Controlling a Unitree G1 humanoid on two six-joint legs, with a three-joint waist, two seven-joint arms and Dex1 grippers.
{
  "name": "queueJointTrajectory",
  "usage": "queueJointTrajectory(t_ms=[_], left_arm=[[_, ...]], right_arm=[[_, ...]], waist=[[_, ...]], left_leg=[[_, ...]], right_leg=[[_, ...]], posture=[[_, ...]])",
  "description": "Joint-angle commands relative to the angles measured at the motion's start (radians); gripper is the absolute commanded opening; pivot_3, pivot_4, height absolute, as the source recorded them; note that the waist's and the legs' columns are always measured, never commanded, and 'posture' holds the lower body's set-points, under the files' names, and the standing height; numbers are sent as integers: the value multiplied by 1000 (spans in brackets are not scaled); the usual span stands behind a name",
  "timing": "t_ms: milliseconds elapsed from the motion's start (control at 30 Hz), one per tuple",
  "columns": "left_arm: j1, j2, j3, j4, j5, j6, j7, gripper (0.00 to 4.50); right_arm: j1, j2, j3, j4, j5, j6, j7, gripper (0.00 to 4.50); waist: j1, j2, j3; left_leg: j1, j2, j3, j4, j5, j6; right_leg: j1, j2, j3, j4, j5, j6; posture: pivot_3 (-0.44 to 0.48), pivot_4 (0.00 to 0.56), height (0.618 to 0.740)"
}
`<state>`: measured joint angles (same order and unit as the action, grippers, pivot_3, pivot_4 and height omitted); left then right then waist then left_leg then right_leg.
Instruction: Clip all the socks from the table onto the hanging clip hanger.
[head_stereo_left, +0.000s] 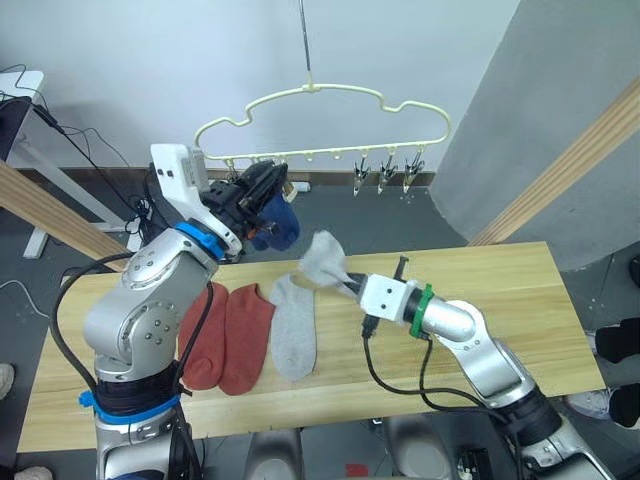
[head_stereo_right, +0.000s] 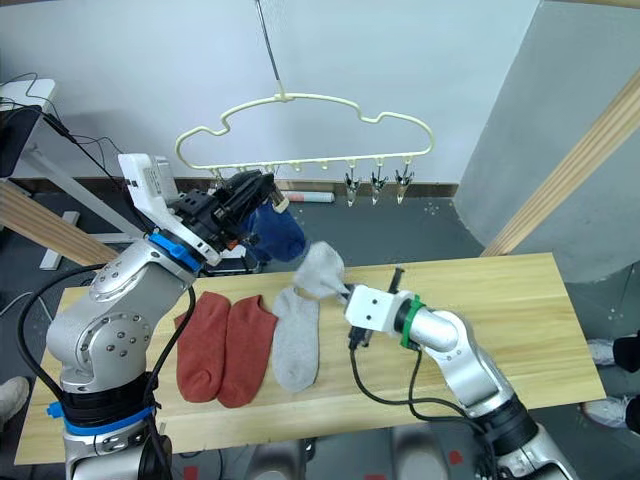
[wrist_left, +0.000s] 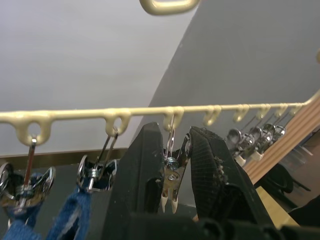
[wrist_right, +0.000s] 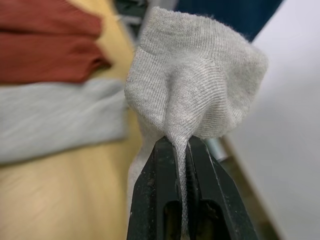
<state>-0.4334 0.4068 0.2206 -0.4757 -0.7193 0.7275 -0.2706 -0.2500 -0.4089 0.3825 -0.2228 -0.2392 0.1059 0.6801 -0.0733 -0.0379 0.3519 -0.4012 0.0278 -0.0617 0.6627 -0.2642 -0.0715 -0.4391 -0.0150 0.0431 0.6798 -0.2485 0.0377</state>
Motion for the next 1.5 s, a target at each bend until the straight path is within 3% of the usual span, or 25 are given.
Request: queueJointTrajectory(t_ms=[33,267,367,600,833,1067,1333,1500], left_arm=[[16,17,-16,-61,32,-48,-19,666],[46,16,-45,-73,77,-81,-30,666],[64,13,-53,-75,95,-95,-31,666],[86,3,-68,-66,132,-131,-32,666],[109,-20,-118,-58,228,-219,-22,666],[144,-88,-164,-29,341,-328,13,666],[134,-125,-193,13,443,-394,40,3131],[134,-158,-218,11,509,-394,86,3131]], right_arm=[[27,-28,14,4,16,38,48,0],[19,12,25,89,31,208,62,0],[20,5,17,79,45,224,66,723],[41,-52,2,-2,86,177,114,3205],[67,-96,-130,-228,303,171,188,3243],[41,-126,-181,-279,371,216,178,3243],[43,-134,-190,-319,403,253,148,3243],[52,-156,-220,-347,434,274,146,3243]], waist=[[-1,0,0],[-5,0,0],[-4,0,0],[-4,0,0],[-4,0,0],[-4,0,0],[-5,0,0],[-7,0,0]], left_leg=[[0,0,0,0,0,0],[1,1,0,0,0,0],[0,0,0,0,0,0],[0,0,0,0,0,0],[0,0,0,0,0,0],[0,0,0,0,0,0],[0,0,0,0,0,0],[0,0,0,0,0,0]], right_leg=[[0,0,0,0,0,0],[0,1,1,0,0,0],[0,1,1,0,0,0],[0,1,1,0,0,0],[0,1,1,0,-1,1],[1,1,1,0,0,1],[0,1,1,0,0,1],[0,1,1,0,-1,1]], posture=[[-111,340,740],[-98,343,740],[-91,344,740],[-96,343,740],[-106,345,740],[-112,348,740],[-119,352,740],[-124,350,740]])
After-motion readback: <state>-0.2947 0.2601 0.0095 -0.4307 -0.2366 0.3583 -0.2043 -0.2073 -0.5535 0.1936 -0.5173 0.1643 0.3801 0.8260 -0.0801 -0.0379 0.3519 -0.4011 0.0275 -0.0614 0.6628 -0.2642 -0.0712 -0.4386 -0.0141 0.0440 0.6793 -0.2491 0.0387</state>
